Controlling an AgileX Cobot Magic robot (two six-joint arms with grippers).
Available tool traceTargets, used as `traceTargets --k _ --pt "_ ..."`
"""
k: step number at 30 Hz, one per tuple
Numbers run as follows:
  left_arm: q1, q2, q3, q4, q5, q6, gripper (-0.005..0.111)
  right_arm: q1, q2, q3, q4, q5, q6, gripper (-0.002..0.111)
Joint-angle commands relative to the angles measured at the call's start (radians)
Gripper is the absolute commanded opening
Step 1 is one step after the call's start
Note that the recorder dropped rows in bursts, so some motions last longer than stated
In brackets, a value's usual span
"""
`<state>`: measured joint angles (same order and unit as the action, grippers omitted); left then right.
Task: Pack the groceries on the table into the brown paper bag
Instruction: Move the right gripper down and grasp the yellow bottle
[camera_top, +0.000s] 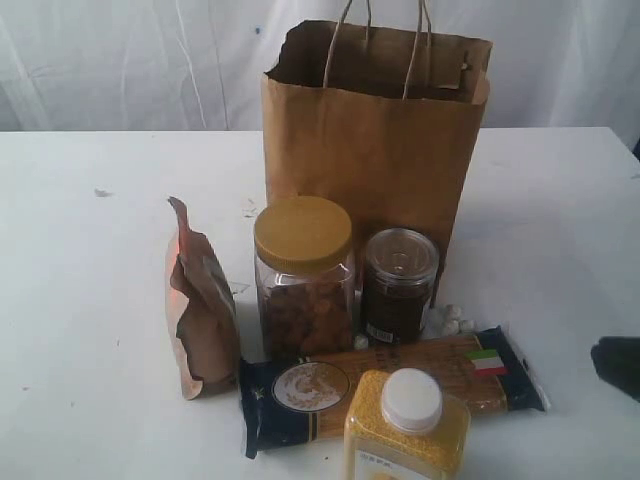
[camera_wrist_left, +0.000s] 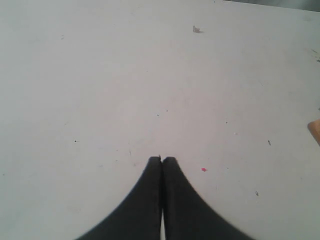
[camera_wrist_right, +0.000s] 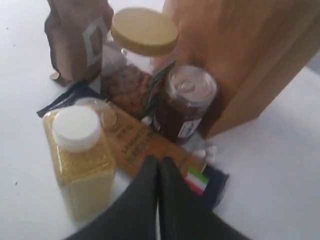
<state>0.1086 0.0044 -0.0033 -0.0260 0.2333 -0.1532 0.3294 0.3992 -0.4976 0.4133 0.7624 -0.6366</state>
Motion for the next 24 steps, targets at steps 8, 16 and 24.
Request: traceTargets --k 8,16,24 --pt "-0.004 -0.004 0.003 0.001 -0.002 0.000 0.000 0.010 0.455 -0.169 0.065 0.257 0.130 0.000" --pt "-0.004 -0.004 0.003 0.001 -0.002 0.000 0.000 0.142 0.614 -0.193 0.168 0.163 -0.097 0.008" --pt "-0.004 -0.004 0.003 0.001 -0.002 0.000 0.000 0.164 0.614 -0.193 0.153 0.067 -0.153 0.076"
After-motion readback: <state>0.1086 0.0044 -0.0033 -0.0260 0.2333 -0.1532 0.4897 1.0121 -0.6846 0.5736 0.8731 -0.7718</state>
